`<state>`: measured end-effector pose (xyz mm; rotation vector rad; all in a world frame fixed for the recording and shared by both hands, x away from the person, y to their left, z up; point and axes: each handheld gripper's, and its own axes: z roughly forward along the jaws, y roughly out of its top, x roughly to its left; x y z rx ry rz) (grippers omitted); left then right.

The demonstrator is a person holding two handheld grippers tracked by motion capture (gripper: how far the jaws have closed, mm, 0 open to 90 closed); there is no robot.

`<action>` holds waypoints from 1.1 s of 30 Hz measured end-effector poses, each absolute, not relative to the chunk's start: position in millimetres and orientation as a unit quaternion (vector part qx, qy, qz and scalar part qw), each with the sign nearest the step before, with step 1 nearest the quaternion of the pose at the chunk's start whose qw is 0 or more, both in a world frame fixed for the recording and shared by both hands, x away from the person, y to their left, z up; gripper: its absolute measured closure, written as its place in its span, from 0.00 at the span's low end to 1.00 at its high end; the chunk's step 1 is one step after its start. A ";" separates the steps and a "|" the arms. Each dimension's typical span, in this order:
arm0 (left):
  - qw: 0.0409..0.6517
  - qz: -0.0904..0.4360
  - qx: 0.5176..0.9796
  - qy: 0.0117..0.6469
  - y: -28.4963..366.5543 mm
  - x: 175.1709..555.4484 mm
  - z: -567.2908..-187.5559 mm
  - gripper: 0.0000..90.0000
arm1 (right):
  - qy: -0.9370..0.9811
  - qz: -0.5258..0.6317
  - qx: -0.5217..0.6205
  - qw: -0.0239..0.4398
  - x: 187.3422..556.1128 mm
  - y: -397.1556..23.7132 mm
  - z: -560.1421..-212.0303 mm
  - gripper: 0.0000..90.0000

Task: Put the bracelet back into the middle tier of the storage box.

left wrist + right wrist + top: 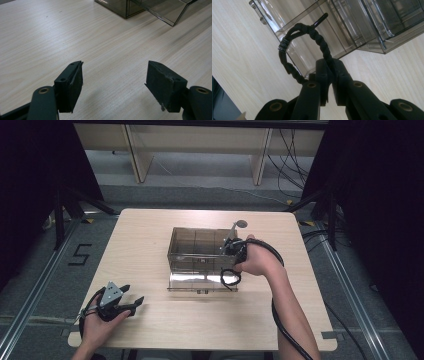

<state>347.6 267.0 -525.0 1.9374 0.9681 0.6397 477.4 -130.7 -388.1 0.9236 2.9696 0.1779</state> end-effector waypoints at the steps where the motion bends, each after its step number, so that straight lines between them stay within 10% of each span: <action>1: 0.428 0.256 0.776 0.387 267.0 347.6 -525.1 0.33 | 0.956 0.058 0.288 0.014 478.8 -131.1 -388.5 0.94; 33: 0.427 0.255 0.776 0.388 266.1 347.3 -525.2 0.33 | 0.951 0.060 0.303 0.013 487.3 -122.2 -401.3 0.94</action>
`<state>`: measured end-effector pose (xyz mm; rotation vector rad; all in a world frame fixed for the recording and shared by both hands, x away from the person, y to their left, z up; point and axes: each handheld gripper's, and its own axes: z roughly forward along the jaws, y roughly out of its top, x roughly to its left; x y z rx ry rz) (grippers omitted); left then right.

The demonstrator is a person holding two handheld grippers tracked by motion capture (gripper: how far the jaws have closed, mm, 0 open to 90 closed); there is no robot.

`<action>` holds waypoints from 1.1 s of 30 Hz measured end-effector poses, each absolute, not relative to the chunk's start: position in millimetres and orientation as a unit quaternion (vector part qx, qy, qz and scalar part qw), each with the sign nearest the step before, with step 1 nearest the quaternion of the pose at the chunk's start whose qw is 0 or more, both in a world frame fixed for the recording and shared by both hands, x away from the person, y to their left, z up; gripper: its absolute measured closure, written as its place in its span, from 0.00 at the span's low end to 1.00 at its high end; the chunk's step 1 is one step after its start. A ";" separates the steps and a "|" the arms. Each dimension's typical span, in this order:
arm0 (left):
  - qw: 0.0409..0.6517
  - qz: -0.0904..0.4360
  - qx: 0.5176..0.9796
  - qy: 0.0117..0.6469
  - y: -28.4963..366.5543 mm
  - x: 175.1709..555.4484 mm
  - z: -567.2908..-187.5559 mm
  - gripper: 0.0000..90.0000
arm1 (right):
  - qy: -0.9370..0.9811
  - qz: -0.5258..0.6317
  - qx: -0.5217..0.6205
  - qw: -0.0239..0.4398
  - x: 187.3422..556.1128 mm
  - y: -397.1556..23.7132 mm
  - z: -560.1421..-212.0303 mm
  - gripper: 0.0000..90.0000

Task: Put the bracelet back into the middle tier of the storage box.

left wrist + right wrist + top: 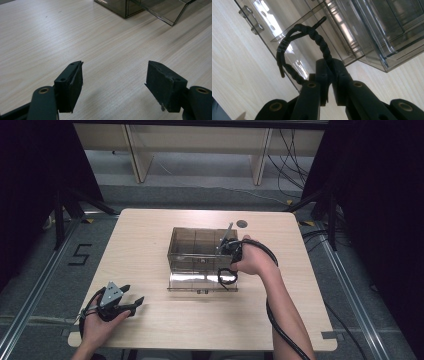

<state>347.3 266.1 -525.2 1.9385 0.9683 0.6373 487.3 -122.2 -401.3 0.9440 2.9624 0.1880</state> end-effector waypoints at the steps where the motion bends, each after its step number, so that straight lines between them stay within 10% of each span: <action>1: 0.427 0.255 0.776 0.388 266.1 347.3 -525.2 0.33 | 0.951 0.060 0.303 0.013 487.3 -122.2 -401.3 0.94; 33: 0.425 0.256 0.779 0.384 265.3 347.3 -525.4 0.33 | 0.953 0.057 0.298 0.029 491.3 -121.1 -395.7 0.94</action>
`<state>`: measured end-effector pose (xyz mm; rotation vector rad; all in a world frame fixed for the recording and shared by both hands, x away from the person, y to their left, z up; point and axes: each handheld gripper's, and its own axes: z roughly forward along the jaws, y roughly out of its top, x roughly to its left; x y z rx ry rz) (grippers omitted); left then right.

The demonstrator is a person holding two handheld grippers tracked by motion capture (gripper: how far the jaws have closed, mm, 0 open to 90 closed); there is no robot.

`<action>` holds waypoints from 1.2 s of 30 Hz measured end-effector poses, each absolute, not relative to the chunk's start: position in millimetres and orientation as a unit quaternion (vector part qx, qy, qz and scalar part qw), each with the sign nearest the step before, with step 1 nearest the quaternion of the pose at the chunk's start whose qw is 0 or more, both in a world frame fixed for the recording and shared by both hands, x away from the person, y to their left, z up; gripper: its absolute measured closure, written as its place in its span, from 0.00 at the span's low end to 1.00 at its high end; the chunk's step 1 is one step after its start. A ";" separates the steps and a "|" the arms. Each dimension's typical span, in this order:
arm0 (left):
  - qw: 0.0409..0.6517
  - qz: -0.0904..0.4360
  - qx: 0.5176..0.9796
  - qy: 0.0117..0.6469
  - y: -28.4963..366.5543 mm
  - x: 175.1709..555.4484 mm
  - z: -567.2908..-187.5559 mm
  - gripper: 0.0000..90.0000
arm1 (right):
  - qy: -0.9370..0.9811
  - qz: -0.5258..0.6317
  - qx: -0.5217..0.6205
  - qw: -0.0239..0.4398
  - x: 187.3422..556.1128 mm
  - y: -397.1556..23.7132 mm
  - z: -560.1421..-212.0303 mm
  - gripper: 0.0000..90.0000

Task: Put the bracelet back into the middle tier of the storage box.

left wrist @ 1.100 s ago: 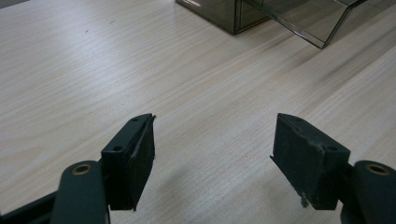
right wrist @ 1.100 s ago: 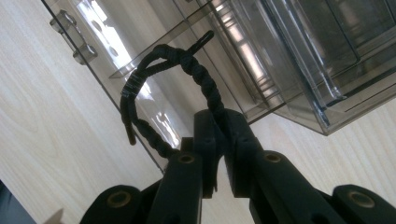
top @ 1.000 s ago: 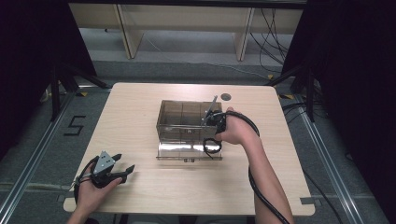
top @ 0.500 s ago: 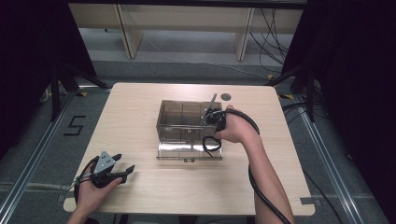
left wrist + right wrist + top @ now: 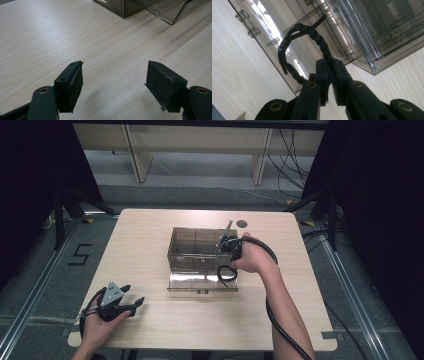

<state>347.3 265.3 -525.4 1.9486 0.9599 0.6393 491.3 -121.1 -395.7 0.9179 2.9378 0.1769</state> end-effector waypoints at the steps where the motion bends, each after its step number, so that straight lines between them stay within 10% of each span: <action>1: 0.425 0.256 0.779 0.384 265.3 347.3 -525.4 0.33 | 0.953 0.057 0.298 0.029 491.3 -121.1 -395.7 0.94; 36: 0.421 0.253 0.782 0.384 264.0 347.4 -525.9 0.33 | 0.964 0.009 0.267 0.012 488.9 -108.8 -413.8 0.94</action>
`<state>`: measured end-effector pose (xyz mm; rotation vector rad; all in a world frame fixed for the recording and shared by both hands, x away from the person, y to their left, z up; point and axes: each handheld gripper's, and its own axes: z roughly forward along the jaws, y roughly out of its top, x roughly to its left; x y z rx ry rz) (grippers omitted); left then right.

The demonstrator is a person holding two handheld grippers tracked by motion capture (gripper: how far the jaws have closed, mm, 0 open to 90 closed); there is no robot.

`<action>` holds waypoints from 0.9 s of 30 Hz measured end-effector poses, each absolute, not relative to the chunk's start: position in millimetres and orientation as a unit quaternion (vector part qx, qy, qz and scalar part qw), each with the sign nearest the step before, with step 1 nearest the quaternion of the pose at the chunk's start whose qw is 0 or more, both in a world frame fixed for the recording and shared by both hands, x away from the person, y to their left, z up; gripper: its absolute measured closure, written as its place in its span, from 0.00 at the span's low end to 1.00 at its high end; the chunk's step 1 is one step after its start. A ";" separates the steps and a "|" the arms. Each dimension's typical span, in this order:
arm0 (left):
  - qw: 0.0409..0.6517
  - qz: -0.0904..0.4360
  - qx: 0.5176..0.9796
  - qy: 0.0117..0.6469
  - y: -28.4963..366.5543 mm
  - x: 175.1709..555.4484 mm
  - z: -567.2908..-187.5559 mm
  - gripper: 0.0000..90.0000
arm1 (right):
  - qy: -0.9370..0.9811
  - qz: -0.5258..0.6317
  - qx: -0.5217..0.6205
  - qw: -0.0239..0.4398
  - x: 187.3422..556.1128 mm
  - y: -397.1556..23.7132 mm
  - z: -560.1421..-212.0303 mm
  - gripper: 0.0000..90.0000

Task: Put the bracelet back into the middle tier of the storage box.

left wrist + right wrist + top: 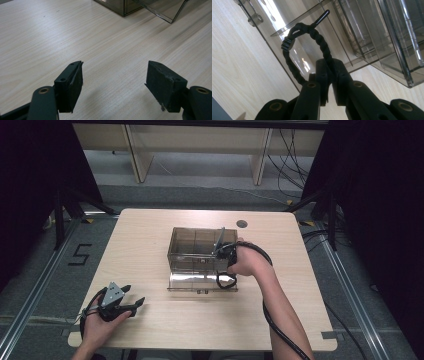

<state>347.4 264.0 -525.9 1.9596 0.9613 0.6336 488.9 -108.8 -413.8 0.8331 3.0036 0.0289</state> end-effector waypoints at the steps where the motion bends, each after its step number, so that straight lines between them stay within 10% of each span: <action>1: 0.421 0.253 0.782 0.383 264.0 347.3 -525.8 0.33 | 0.964 0.009 0.265 0.011 489.3 -108.7 -414.3 0.94; 27: 0.420 0.253 0.783 0.382 264.1 347.3 -525.6 0.33 | 0.971 0.007 0.239 0.009 494.9 -105.2 -425.2 0.94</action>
